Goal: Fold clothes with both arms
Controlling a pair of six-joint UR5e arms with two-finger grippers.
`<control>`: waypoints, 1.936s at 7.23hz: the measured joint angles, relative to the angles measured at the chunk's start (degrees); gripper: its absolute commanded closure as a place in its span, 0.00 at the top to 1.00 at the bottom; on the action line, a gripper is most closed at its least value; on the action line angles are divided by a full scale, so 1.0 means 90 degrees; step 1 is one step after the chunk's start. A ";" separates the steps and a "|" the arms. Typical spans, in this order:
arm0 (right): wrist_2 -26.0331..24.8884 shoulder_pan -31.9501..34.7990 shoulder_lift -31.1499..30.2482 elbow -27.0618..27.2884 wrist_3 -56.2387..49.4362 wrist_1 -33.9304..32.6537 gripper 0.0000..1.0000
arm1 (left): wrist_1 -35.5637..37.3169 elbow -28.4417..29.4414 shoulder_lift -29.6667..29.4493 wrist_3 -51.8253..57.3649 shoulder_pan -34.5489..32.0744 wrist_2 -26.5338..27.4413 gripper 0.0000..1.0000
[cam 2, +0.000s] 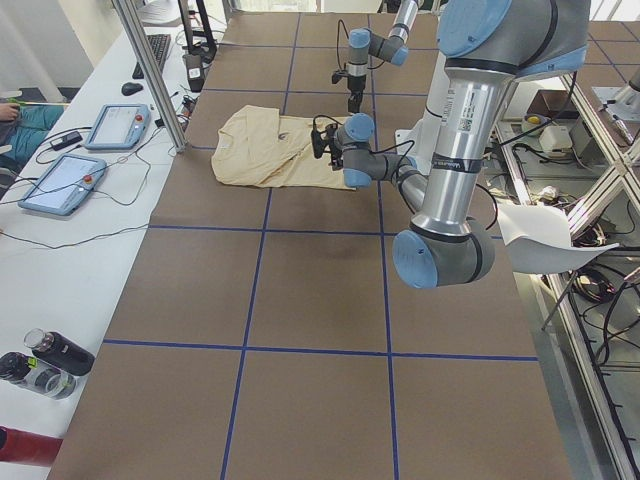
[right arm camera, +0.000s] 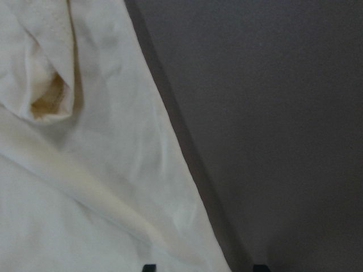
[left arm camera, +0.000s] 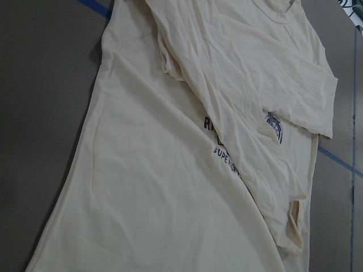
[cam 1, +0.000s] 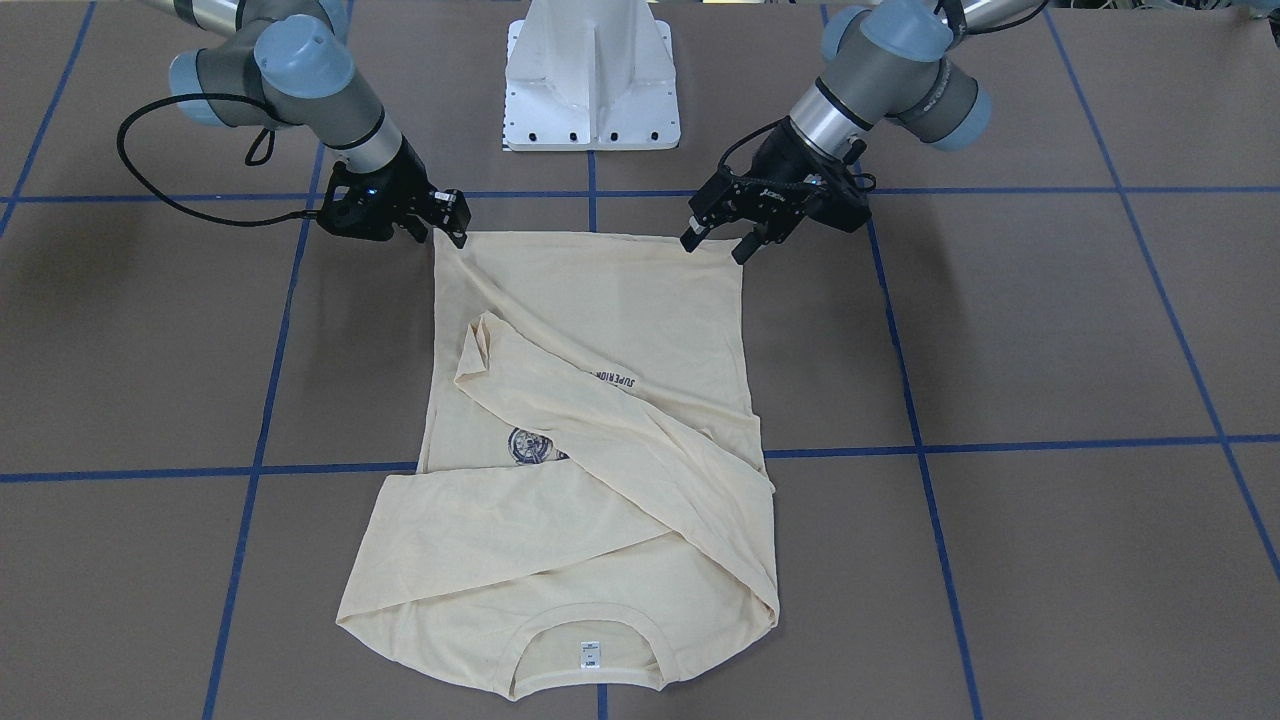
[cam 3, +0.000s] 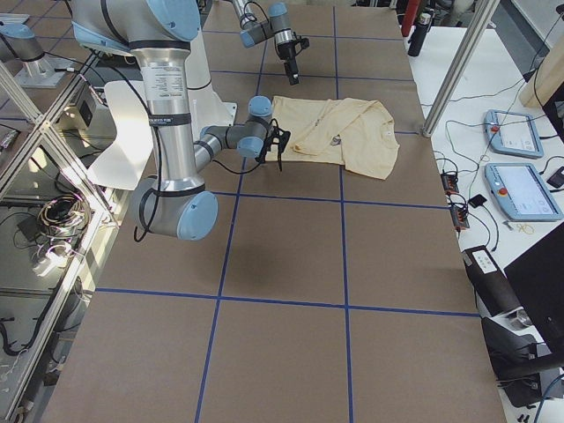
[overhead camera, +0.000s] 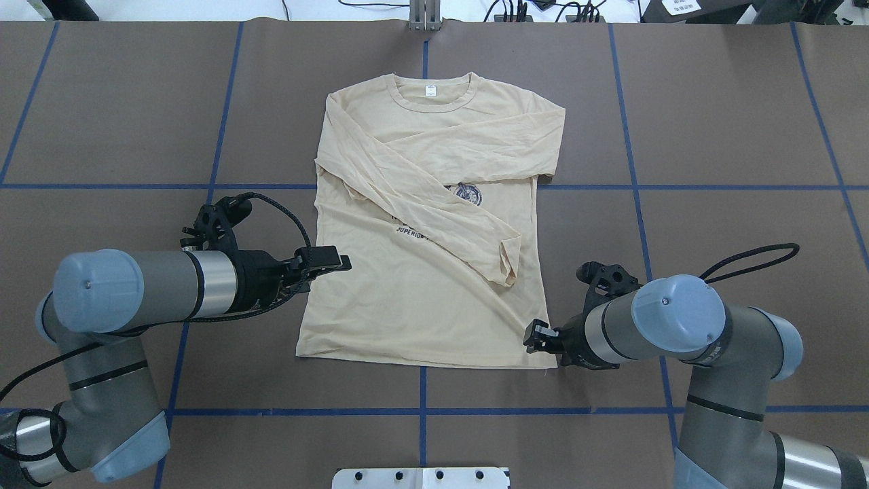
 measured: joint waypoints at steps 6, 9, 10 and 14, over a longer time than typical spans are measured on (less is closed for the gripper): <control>-0.0009 -0.0032 0.0191 0.0013 0.0000 -0.0415 0.58 | 0.0004 0.0028 -0.0006 0.0000 0.0063 0.0028 0.99; -0.0003 -0.0038 0.0188 -0.0005 0.0000 -0.0456 0.19 | 0.0003 0.0042 -0.0014 0.0000 0.0085 0.0034 0.99; -0.0006 -0.0038 0.0193 0.0001 0.0000 -0.0480 0.00 | 0.0003 0.0043 -0.0017 0.0000 0.0087 0.0033 0.99; 0.0287 0.0039 0.0204 0.0104 -0.0009 -0.0576 0.00 | 0.0011 0.0070 -0.0003 0.0000 0.0095 0.0039 0.99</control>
